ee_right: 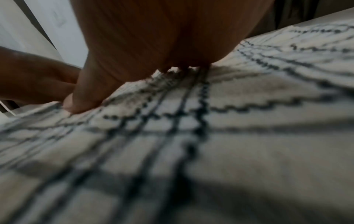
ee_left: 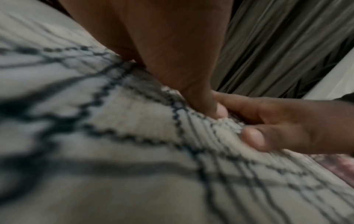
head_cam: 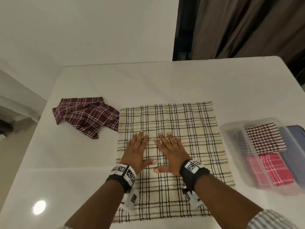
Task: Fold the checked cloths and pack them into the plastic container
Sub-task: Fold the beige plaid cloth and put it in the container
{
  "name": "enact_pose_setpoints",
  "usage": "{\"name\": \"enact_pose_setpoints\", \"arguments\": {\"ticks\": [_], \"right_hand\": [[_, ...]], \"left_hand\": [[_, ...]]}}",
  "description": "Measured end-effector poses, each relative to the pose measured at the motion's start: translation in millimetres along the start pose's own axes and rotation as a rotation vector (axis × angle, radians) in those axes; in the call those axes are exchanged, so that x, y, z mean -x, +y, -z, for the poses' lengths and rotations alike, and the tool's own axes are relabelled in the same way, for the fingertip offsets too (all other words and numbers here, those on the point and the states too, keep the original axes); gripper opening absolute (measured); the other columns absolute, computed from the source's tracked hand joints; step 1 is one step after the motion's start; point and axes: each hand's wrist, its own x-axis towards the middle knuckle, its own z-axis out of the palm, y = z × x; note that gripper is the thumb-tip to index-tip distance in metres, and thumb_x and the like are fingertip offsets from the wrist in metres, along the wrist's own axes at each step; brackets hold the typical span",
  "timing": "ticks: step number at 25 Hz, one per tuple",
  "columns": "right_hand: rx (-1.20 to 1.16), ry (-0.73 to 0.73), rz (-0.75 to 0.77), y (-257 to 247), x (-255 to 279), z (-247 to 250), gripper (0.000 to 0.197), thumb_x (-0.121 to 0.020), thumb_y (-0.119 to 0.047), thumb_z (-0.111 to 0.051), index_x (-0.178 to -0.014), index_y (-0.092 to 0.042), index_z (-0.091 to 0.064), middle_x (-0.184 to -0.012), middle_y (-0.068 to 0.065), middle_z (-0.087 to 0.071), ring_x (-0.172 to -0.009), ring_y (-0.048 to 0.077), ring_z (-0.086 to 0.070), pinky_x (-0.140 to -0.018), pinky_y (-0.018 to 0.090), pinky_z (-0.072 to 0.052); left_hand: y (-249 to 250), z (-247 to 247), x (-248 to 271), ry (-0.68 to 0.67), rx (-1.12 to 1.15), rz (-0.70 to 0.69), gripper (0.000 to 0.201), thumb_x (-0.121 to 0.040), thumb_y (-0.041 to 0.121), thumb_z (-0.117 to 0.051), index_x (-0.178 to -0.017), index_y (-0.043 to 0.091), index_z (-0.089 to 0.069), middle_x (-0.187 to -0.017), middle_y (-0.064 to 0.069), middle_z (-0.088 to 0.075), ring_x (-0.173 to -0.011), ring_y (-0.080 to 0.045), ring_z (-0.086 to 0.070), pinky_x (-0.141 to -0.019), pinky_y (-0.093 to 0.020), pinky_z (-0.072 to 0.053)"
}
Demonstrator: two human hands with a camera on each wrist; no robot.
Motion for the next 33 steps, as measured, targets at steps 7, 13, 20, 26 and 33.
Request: {"name": "enact_pose_setpoints", "arguments": {"ticks": [7,13,20,26,33], "right_hand": [[-0.008,0.059,-0.414,73,57,12,0.116,-0.065,-0.095,-0.032,-0.146,-0.038,0.029,-0.152,-0.005,0.041,-0.140,0.023,0.038,-0.117,0.058,0.013],[-0.007,0.054,-0.448,84,67,16,0.116,-0.067,-0.096,-0.031,-0.148,-0.035,0.026,-0.155,-0.005,0.037,-0.142,0.024,0.035,-0.118,0.057,0.008],[0.015,0.038,-0.446,82,67,18,0.115,-0.068,-0.095,-0.028,-0.146,-0.034,0.030,-0.153,-0.006,0.040,-0.140,0.023,0.038,-0.118,0.055,0.012],[0.000,0.020,-0.427,86,72,16,0.114,-0.067,-0.096,-0.025,-0.144,-0.036,0.033,-0.151,-0.005,0.043,-0.139,0.023,0.041,-0.116,0.054,0.017],[0.010,0.047,-0.471,118,105,4,0.105,-0.077,-0.089,-0.018,-0.147,-0.027,0.029,-0.153,-0.003,0.039,-0.142,0.024,0.034,-0.116,0.048,0.017]], "left_hand": [[-28,6,9,-0.049,-0.024,0.071,0.137,-0.056,0.101,-0.038,-0.151,0.025,0.025,-0.158,0.002,0.033,-0.146,-0.021,0.030,-0.121,-0.045,0.007],[-42,24,-2,0.190,0.181,0.171,0.105,-0.077,0.085,-0.043,-0.156,0.027,-0.003,-0.164,0.001,-0.005,-0.151,-0.021,-0.008,-0.118,-0.046,-0.019],[-122,50,-13,0.278,0.110,0.532,0.100,-0.080,0.087,-0.020,-0.153,0.018,-0.018,-0.153,-0.013,-0.037,-0.139,-0.034,-0.035,-0.113,-0.055,-0.032],[-45,25,28,0.125,0.021,0.114,0.098,-0.084,0.082,-0.025,-0.156,0.022,0.004,-0.165,-0.004,0.012,-0.151,-0.023,0.012,-0.122,-0.044,-0.005],[-36,-20,85,-0.006,0.047,0.173,0.097,-0.085,0.081,-0.023,-0.151,0.027,0.025,-0.158,0.008,0.031,-0.147,-0.015,0.026,-0.122,-0.044,0.004]]}}
